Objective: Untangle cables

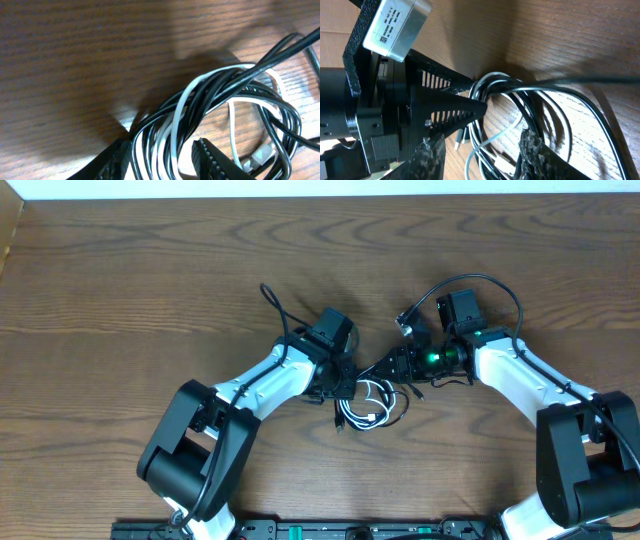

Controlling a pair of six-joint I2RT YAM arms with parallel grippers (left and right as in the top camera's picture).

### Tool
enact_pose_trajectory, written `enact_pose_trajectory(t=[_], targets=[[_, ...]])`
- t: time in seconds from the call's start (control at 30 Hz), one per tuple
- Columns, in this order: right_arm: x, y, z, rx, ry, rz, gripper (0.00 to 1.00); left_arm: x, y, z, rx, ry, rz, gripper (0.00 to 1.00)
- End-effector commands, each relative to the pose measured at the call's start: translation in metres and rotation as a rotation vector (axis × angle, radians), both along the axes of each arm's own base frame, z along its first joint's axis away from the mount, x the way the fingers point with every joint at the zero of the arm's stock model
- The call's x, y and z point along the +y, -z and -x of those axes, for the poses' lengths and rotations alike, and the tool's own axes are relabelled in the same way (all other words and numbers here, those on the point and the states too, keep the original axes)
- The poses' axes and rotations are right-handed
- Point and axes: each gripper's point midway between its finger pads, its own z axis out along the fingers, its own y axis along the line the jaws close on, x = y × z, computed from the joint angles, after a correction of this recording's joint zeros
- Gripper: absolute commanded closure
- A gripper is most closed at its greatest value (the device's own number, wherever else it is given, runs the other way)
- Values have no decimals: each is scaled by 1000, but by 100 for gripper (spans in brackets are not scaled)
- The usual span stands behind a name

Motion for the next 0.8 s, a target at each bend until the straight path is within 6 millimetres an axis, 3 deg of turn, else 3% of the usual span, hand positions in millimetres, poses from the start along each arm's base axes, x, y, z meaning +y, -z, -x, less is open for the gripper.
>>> enact_pose_trajectory(t=[0.0,0.13,0.27,0.47,0.77], targets=[[2,-7,1,-31,-25,-22,54,15,25,5,37,-18,-83,53],[1,-7,1,-31,-23,-22,53,10,-3,-12,-34,-35,-38,50],[1,-7,1,-31,-22,-22,53,8,-21,-13,-67,-32,-13,50],[-3,-7,-2,-29,-9,-21,53,1,-16,-11,-97,-11,-23,50],[-25,-4,-3,29,57,-8,52,-8,-1,-5,-138,35,-86,50]])
